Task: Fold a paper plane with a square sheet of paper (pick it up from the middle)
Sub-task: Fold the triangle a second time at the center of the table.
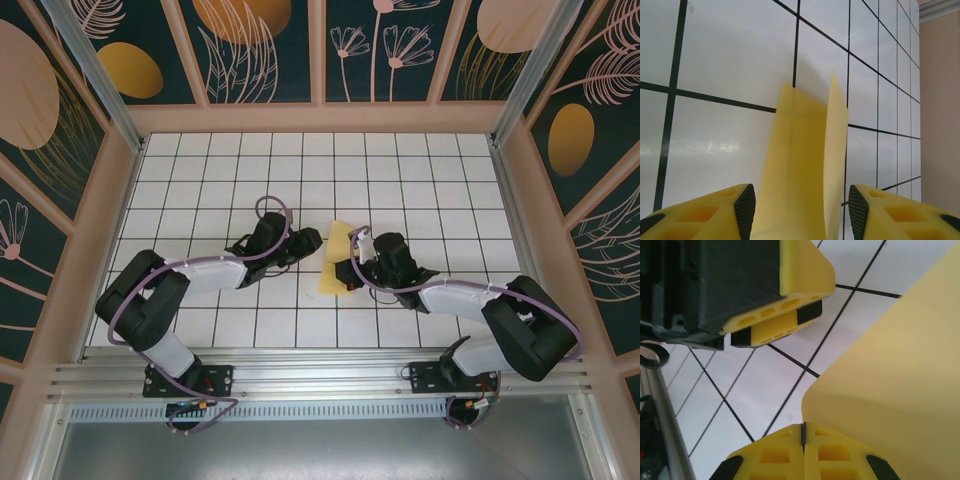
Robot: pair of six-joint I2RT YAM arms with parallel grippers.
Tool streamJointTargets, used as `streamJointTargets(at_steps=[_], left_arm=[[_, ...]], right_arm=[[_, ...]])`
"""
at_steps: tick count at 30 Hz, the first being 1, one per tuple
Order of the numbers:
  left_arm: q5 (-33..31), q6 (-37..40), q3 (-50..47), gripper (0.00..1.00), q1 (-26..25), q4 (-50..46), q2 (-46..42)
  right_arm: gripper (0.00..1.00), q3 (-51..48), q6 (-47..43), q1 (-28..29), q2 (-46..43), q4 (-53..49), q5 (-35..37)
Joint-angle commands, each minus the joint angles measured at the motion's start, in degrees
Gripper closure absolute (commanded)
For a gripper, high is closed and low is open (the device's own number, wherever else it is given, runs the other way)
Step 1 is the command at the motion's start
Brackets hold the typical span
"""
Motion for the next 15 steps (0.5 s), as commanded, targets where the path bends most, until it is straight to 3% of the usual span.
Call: streamJointTargets(at_steps=[1,6,15], left_arm=[[-1.45,1.64,-0.25,0.46,0.3,-2.6,-2.69],[-1.47,1.75,-0.52,0.49,0.33,-3.4,-3.41],[5.96,1.18,-3.99,0.64,0.05,1.2,-1.72]], right_arm=[[1.0,2.49,4.66,-0.12,-1.11,2.27,-0.87],[1.0,1.72,4.41,-0.43,-1.02,0.7,1.4],[1.0,-0.49,5.36,-2.6,2.18,0.34,-1.52]])
